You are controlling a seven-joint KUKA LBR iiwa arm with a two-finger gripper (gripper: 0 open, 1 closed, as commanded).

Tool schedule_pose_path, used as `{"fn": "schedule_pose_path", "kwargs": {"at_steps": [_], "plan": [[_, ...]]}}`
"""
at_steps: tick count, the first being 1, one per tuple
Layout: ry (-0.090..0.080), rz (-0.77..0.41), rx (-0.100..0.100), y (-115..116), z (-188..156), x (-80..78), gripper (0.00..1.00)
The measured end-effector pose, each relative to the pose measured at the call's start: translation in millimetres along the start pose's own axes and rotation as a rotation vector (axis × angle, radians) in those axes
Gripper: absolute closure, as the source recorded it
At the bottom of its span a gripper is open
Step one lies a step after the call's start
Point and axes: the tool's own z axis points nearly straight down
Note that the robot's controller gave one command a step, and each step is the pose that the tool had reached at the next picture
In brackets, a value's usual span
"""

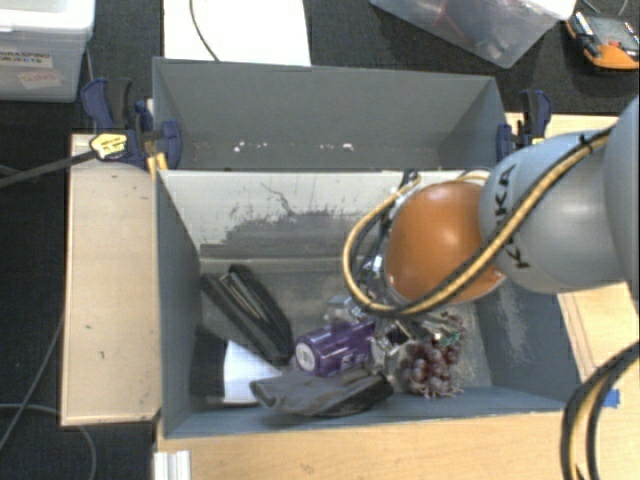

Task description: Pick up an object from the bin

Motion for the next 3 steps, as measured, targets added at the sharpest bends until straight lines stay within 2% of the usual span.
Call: {"fn": "schedule_pose_path", "kwargs": {"at_steps": [1,2,3], "plan": [[0.005,0.0,-0.003,8,-98,-12.4,1.0],[-0.014,0.005,0.007,3,-104,-14.2,1.0],[-0.01,0.03,0.003,-48,-173,-38.6,1.0]]}}
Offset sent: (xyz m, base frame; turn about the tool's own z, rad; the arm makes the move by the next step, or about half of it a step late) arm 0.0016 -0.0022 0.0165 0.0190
